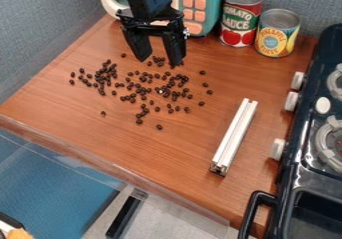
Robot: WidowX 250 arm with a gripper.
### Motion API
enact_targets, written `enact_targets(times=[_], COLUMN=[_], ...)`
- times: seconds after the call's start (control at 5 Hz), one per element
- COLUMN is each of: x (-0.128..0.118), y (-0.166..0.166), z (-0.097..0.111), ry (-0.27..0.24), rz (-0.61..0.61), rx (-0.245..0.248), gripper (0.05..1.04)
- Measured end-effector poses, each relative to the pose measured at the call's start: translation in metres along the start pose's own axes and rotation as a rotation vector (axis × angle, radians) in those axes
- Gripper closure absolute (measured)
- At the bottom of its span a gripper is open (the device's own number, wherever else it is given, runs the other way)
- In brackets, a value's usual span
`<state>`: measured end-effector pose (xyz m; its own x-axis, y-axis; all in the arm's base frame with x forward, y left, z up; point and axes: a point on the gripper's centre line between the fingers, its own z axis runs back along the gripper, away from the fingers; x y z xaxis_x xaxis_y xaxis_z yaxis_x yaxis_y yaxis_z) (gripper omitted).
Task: Sweep into pile
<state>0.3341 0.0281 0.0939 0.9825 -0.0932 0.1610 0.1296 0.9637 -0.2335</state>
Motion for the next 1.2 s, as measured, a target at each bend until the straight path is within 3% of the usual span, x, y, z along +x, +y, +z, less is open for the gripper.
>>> enact_targets(times=[0.2,0.6,0.8,1.0,1.2], x=[-0.004,0.011,0.025,0.037,0.037], y=[0.001,-0.068,-0.085,-0.105,-0.116], z=[-0.011,-0.019,-0.040,-0.069,-0.079], ry=[0.033,0.029,0.066,0.088,0.081], rz=[0.010,-0.148,-0.184,-0.223,-0.217], rx=[-0.014,-0.061,-0.053,0.031,0.133], gripper=[0.084,0.084,0.084,0.084,0.084])
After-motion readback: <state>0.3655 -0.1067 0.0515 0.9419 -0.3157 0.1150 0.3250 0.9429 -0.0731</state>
